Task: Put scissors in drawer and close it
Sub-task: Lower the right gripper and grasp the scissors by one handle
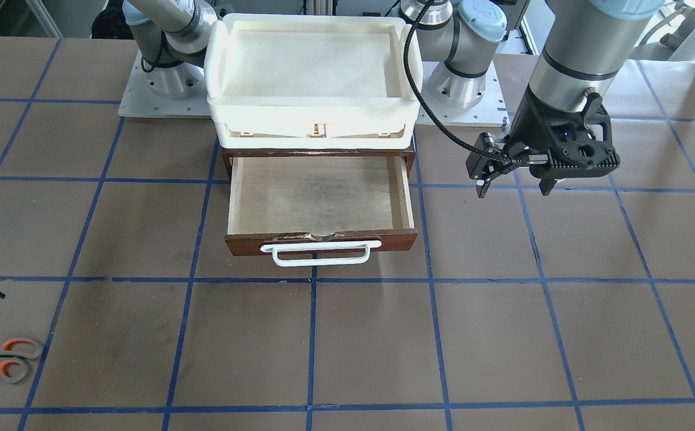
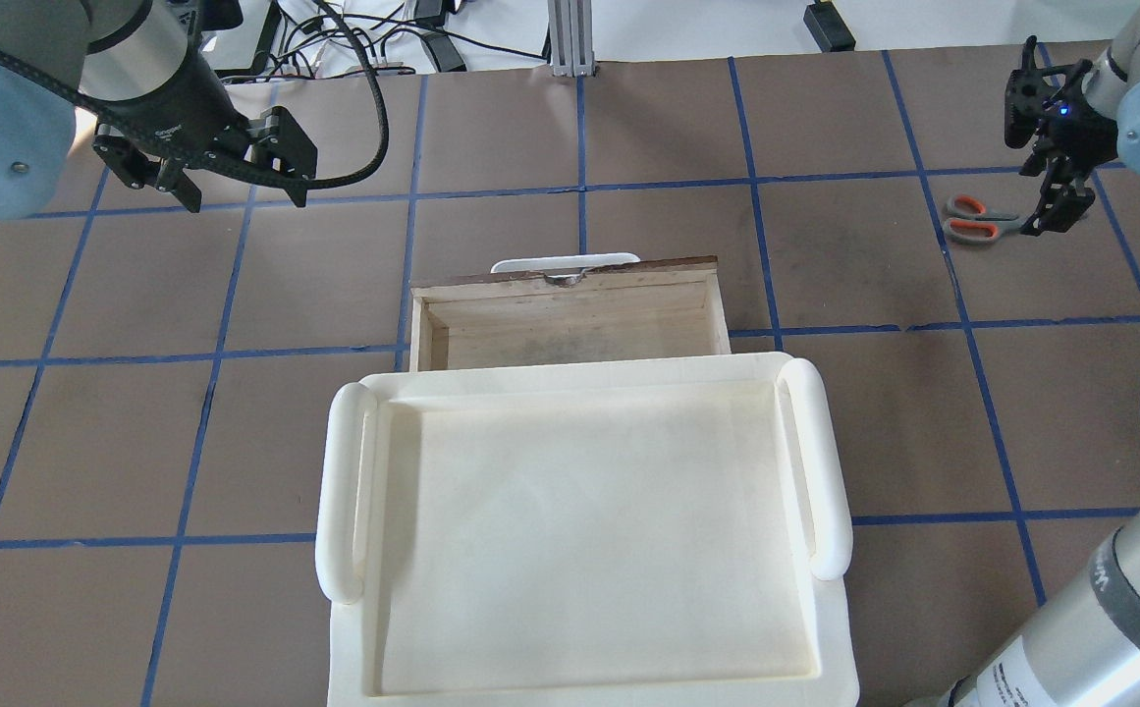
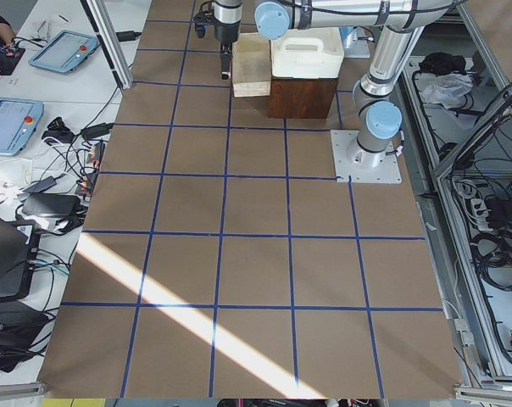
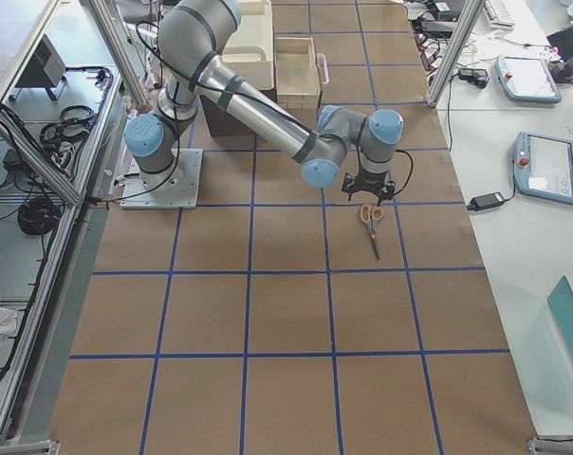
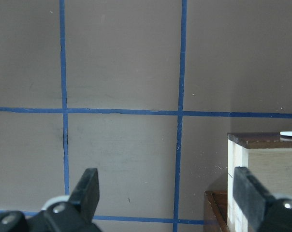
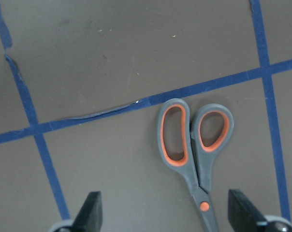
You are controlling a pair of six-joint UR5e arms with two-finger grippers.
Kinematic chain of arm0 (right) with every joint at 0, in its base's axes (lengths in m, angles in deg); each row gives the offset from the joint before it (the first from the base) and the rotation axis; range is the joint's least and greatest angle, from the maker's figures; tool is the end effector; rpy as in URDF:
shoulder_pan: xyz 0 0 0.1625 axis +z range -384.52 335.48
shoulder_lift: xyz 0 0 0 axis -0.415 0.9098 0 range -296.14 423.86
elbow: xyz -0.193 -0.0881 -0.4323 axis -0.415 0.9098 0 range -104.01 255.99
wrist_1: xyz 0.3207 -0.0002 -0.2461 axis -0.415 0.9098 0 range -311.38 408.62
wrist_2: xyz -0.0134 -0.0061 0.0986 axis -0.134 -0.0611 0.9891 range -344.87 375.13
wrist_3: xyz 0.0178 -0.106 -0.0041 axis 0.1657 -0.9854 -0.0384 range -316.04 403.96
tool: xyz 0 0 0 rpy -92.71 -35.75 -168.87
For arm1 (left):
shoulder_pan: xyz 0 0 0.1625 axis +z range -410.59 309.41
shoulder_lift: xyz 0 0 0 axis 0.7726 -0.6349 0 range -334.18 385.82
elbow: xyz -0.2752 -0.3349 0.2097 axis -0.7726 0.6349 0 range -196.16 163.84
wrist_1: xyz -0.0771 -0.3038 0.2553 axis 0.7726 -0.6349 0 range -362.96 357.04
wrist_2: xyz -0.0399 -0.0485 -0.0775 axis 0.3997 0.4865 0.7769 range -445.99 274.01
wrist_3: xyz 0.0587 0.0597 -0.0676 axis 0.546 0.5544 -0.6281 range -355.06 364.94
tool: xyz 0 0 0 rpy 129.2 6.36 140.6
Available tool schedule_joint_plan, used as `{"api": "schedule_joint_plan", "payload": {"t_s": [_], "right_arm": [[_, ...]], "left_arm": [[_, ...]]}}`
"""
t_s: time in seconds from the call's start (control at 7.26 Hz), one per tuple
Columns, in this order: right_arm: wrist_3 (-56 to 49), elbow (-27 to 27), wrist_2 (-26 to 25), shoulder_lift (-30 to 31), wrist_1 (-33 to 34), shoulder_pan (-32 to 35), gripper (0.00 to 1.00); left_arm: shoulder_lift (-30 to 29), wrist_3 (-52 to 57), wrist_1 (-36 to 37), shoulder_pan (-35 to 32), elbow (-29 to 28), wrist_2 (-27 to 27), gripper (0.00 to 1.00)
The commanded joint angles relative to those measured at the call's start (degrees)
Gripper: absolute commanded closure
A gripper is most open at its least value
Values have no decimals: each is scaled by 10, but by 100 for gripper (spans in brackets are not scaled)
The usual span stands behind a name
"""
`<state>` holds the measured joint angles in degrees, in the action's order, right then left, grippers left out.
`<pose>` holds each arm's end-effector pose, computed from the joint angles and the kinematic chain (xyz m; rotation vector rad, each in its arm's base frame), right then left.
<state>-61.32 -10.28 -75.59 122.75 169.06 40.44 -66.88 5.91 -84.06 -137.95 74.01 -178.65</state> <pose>-0.1738 -0.6838 0.2972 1.9893 -2.3616 0.0171 -0.1046 -0.5197 0.5279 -0.0486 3.0875 -0.1603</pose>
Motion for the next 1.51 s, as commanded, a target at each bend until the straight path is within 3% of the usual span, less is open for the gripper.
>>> {"api": "schedule_joint_plan", "payload": {"t_s": [0.0, 1.38], "right_arm": [[-122, -4, 0, -47, 46, -3, 8], [-181, -3, 16, -71, 76, -30, 9]], "left_arm": [[-3, 0, 0, 0, 0, 0, 0], [12, 8, -12, 9, 1, -2, 0]]}}
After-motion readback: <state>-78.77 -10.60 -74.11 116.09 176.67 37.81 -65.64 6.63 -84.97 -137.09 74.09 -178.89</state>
